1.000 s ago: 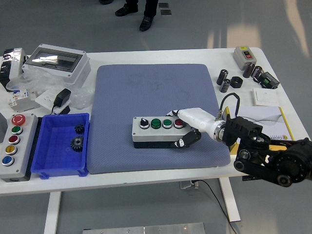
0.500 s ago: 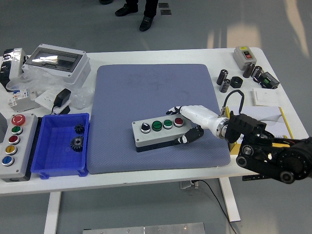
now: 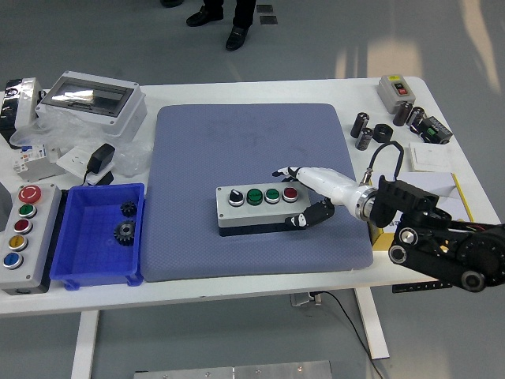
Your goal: Pick up the button,place it on the desk,press the button,press the button
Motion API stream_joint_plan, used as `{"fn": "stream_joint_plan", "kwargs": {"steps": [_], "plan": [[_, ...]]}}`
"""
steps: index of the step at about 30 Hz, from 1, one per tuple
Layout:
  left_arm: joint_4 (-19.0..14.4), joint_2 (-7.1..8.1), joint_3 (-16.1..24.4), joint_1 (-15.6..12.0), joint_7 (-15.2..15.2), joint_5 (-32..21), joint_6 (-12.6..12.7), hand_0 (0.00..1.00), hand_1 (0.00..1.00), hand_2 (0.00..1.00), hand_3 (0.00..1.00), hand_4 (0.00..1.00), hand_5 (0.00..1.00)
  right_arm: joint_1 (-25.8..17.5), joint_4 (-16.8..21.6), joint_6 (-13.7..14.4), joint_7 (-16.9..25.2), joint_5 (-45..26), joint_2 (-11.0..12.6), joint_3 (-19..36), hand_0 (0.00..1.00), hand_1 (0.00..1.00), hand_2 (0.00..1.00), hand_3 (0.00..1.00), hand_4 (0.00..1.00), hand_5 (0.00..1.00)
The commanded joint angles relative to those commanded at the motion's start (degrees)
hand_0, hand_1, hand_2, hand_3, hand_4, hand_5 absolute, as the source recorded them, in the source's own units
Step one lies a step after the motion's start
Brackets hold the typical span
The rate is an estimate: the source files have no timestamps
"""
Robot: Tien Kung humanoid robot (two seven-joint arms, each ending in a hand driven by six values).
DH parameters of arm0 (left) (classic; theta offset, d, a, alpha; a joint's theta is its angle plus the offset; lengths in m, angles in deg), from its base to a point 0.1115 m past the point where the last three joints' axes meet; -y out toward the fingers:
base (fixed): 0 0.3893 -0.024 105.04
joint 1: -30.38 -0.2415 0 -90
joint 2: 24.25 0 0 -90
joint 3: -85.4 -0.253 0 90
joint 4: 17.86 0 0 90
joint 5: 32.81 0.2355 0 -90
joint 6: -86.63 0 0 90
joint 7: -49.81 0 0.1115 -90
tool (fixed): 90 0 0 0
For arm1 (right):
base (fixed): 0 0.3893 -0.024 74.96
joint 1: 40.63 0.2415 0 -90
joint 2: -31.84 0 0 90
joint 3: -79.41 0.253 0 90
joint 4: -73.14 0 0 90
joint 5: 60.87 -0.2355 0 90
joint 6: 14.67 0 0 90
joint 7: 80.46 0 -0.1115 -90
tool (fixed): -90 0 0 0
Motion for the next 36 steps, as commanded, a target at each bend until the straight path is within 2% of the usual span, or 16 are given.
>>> {"fn": "stream_joint_plan", "kwargs": {"steps": [16, 28, 29, 36], "plan": [[0.00, -0.09, -0.20, -0.11, -0.07, 0.20, -0.12, 0.619, 0.556, 0.528, 0.581, 0.481, 0.217, 0.22, 0.94, -1.82, 0.20, -2.37, 1.52, 0.93, 0.888, 0.883, 0.899, 0.977, 0.393, 0.002], [0.00, -0.16, -0.17, -0.33, -0.19, 0.64, -0.26, 0.618, 0.553, 0.528, 0.581, 0.479, 0.213, 0.32, 1.35, -2.87, 0.54, -3.68, 2.45, 1.18, 0.888, 0.890, 0.907, 0.987, 0.433, 0.002], [0.00, -0.19, -0.21, -0.36, -0.20, 0.64, -0.28, 0.618, 0.553, 0.527, 0.580, 0.480, 0.212, 0.32, 1.35, -2.95, 0.55, -3.73, 2.49, 1.20, 0.887, 0.892, 0.908, 0.990, 0.468, 0.009], [0.00, -0.27, -0.29, -0.57, -0.27, 0.75, -0.38, 0.618, 0.553, 0.527, 0.581, 0.480, 0.212, 0.30, 1.29, -4.09, 0.61, -4.10, 2.73, 1.58, 0.885, 0.893, 0.909, 0.991, 0.473, 0.013]]}}
